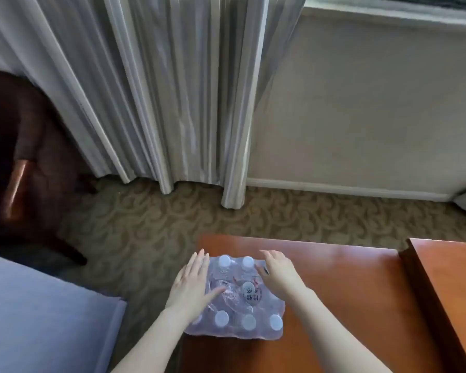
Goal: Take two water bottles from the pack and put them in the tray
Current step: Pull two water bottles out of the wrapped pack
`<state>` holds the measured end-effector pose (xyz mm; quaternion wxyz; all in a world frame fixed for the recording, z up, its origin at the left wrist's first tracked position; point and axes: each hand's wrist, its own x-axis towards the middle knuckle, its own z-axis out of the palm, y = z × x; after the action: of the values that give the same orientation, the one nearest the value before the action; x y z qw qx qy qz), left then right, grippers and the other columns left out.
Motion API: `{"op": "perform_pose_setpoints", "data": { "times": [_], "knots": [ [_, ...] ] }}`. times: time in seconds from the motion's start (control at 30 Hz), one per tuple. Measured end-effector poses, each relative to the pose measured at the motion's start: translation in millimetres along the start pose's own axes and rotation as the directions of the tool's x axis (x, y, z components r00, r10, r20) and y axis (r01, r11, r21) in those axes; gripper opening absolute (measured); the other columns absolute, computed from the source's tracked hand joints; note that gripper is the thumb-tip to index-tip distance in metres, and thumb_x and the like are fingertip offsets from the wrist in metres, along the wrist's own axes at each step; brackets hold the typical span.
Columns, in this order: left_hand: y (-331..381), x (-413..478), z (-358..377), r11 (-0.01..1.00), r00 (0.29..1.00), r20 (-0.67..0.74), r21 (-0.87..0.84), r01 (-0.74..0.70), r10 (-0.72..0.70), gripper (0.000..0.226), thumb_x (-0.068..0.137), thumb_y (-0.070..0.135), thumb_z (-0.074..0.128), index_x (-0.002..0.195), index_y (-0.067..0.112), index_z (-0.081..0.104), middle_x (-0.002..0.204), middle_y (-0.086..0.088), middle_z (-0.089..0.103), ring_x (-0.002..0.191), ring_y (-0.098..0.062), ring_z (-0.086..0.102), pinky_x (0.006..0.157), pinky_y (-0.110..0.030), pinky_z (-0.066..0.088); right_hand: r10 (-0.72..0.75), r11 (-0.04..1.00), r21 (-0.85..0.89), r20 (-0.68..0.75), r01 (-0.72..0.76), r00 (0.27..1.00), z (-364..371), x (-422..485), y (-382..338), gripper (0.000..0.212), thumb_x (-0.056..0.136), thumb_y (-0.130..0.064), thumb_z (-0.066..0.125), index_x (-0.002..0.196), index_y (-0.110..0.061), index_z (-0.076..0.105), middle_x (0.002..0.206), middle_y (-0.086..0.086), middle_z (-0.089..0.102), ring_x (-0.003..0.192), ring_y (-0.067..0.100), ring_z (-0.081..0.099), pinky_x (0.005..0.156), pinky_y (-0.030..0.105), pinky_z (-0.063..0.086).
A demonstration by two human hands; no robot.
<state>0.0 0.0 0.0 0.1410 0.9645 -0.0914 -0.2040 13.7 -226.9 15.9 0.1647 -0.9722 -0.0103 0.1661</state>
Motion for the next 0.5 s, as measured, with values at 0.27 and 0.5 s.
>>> {"op": "perform_pose_setpoints", "data": {
  "times": [0.27,0.5],
  "knots": [
    [-9.6,-3.7,34.7,0.993,0.996,0.047,0.084,-0.079,0.076,0.122,0.070,0.082,0.037,0.141,0.008,-0.029,0.150,-0.003,-0.040,0.140,-0.025,-0.034,0.118,-0.033,-0.010,-0.184,0.982,0.019,-0.089,0.186,0.979,33.0,-11.9,-20.0,0.030,0.090,-0.015,0.047,0.120,-0.013,0.053,0.119,0.005,0.059,0.118,0.026,0.045,0.096,0.035,0.035],
    [-13.6,-0.1,44.7,0.987,0.995,0.049,0.133,-0.089,0.084,0.123,0.067,0.086,0.032,0.133,0.010,-0.039,0.147,-0.005,-0.044,0.135,-0.020,-0.042,0.118,-0.035,-0.012,-0.226,0.968,-0.107,0.012,0.226,0.974,51.2,-7.6,-47.9,0.043,0.089,-0.020,0.051,0.131,-0.017,0.045,0.116,0.003,0.060,0.114,0.024,0.042,0.095,0.037,0.029]
  ]
}}
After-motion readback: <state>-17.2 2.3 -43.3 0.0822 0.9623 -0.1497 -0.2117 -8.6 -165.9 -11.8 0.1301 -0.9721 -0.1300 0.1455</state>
